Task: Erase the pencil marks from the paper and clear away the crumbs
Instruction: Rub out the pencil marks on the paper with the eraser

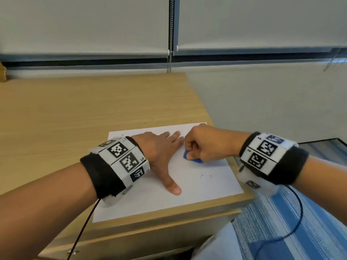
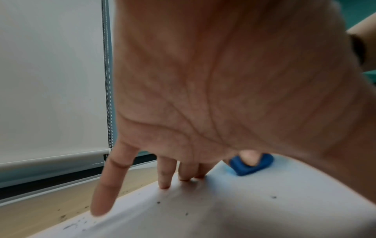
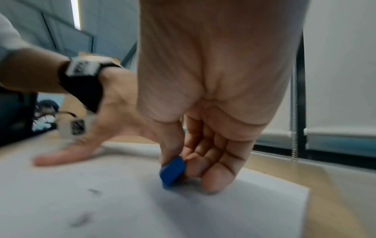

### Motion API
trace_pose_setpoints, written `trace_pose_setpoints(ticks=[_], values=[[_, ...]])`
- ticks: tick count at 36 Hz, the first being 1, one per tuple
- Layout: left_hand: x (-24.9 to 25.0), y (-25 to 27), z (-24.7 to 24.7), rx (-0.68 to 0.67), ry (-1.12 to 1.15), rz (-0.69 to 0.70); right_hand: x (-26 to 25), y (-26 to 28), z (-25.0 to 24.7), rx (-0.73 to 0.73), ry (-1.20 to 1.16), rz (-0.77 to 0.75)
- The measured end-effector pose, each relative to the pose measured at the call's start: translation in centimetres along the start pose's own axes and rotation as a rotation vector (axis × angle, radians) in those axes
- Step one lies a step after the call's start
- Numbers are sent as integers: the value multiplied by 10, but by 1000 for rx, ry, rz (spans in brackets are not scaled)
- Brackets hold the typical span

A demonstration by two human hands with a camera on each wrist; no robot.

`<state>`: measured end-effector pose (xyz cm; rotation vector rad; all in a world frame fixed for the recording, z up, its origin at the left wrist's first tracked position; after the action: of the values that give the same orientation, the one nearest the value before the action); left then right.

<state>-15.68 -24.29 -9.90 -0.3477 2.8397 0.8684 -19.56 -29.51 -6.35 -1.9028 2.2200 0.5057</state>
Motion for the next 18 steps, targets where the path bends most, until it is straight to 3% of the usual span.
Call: trace_pose_setpoints(ticks=[3, 7, 14, 18], values=[[-3, -2, 2, -14, 14, -10, 3, -3, 0, 15, -23, 32], [-3, -1, 2, -36, 70, 3, -26, -2, 22, -45, -117, -37], [-4, -2, 5, -35, 43, -5, 17, -6, -11, 64, -21, 84], [-4, -4, 6, -41, 88, 12, -10, -5, 9, 2, -27, -2]])
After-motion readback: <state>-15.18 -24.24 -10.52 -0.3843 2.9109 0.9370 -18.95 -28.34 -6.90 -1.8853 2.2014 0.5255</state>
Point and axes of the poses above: each hand's wrist, its own y-axis away from the middle knuckle, its own z-axis out of the palm, x = y × z, the point moved 10 cm from there along -y, towards the middle knuckle, and after that the axes turned 10 degrees about -z, right-handed, at the moved point
